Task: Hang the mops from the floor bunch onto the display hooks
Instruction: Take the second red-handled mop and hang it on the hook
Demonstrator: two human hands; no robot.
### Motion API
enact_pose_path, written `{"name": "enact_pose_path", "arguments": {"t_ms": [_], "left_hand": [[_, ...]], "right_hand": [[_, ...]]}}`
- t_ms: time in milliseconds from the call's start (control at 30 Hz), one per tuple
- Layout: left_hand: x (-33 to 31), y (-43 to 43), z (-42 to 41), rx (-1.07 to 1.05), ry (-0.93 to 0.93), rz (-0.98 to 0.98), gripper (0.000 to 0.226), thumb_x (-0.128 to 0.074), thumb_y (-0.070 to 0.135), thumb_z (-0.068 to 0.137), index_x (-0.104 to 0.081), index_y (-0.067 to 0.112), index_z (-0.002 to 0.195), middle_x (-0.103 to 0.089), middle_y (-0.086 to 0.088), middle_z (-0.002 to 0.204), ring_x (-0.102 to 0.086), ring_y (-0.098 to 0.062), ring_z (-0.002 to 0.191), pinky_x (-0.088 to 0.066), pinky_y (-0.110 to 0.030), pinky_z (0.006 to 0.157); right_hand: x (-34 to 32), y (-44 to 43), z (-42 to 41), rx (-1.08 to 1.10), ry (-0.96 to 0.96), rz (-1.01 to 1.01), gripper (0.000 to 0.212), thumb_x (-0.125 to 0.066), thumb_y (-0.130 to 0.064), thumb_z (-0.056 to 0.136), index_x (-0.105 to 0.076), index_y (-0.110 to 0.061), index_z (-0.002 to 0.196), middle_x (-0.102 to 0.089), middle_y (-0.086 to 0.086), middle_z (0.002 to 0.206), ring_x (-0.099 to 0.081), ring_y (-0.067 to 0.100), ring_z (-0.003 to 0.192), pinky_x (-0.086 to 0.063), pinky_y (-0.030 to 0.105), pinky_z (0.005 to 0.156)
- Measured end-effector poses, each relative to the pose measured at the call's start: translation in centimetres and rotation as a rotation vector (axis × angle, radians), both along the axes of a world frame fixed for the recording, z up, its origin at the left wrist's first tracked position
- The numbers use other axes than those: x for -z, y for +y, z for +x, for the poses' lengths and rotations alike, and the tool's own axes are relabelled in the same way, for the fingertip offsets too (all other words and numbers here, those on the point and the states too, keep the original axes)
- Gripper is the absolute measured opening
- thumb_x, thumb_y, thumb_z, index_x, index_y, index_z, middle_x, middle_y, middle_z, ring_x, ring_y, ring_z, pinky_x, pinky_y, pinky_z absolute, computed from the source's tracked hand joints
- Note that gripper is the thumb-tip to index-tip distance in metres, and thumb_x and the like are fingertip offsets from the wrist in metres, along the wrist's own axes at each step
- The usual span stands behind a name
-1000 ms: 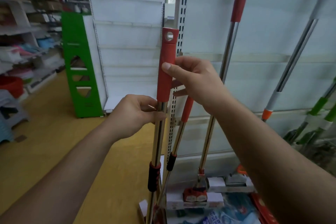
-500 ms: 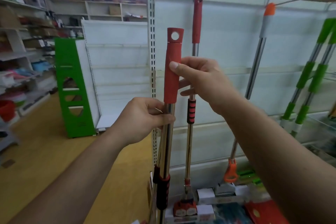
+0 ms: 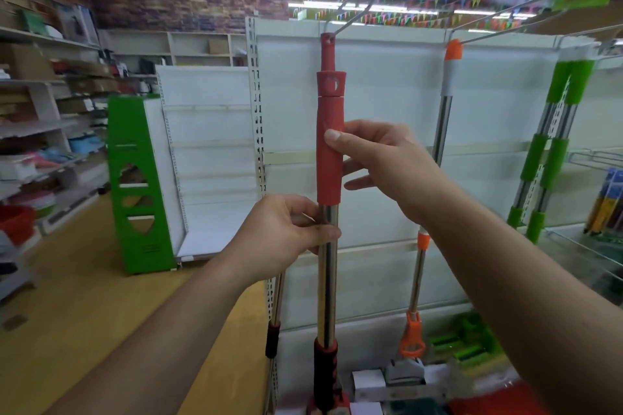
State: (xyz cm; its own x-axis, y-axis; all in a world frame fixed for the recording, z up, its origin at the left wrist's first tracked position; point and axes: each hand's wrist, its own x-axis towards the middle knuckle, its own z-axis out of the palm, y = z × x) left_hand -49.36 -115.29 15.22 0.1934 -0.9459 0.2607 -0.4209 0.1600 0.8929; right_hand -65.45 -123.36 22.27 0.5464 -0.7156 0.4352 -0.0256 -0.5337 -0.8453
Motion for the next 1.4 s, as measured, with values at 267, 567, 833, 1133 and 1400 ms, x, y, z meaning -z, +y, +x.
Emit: {"name": "enact_pose_path", "arguments": {"t_ms": [267, 567, 833, 1133, 1400], "left_hand": [[-0.8, -1.6, -2.2, -0.022, 0.019, -0.018, 0.014, -0.082, 0.018, 0.085, -0.079, 0.015, 0.098, -0.082, -0.003, 0.088, -0.079, -0.022, 0.084, -0.062, -0.041, 0.088], [-2.6, -3.7, -2.8, 0.013, -0.005, -0.135, 0.009, -0.082, 0.021, 0.083, -0.078, 0.021, 0.092, -0.082, 0.002, 0.080, -0.078, -0.020, 0.077, -0.063, -0.039, 0.083], [-4.5, -5.7, -3.0, 0.029, -0.021, -0.187, 0.012, -0.084, 0.022, 0.081, -0.078, 0.019, 0.092, -0.082, 0.003, 0.080, -0.079, -0.013, 0.078, -0.061, -0.032, 0.082], [-6.9, -7.3, -3.9, -0.063, -0.083, -0.205, 0.014, -0.083, 0.025, 0.083, -0.077, 0.017, 0.092, -0.082, 0.000, 0.080, -0.078, -0.015, 0.073, -0.063, -0.039, 0.076], [-7.6, -8.4, -4.9, -0.194, -0.107, -0.194, 0.010, -0.083, 0.025, 0.083, -0.076, 0.020, 0.085, -0.080, -0.006, 0.074, -0.072, -0.014, 0.061, -0.056, -0.033, 0.067]], "right_hand": [[-1.1, -1.4, -1.7, 0.007, -0.013, -0.019, 0.021, -0.066, -0.035, 0.098, -0.077, -0.019, 0.106, -0.080, -0.001, 0.092, -0.075, 0.021, 0.084, -0.061, 0.040, 0.084], [-3.3, -2.6, -2.5, 0.084, -0.040, -0.116, 0.025, -0.065, -0.037, 0.098, -0.076, -0.018, 0.108, -0.081, 0.006, 0.100, -0.077, 0.029, 0.095, -0.061, 0.051, 0.091], [-5.2, -3.6, -3.0, 0.096, -0.083, -0.153, 0.025, -0.063, -0.032, 0.100, -0.077, -0.013, 0.108, -0.081, 0.010, 0.103, -0.074, 0.036, 0.096, -0.058, 0.057, 0.096], [-7.2, -6.2, -3.2, 0.069, -0.136, -0.172, 0.019, -0.064, -0.034, 0.099, -0.078, -0.021, 0.101, -0.081, 0.007, 0.099, -0.078, 0.030, 0.090, -0.059, 0.056, 0.093], [-8.0, -8.2, -3.1, -0.017, -0.146, -0.124, 0.019, -0.066, -0.033, 0.098, -0.078, -0.018, 0.101, -0.080, 0.007, 0.095, -0.073, 0.021, 0.077, -0.057, 0.054, 0.095]]}}
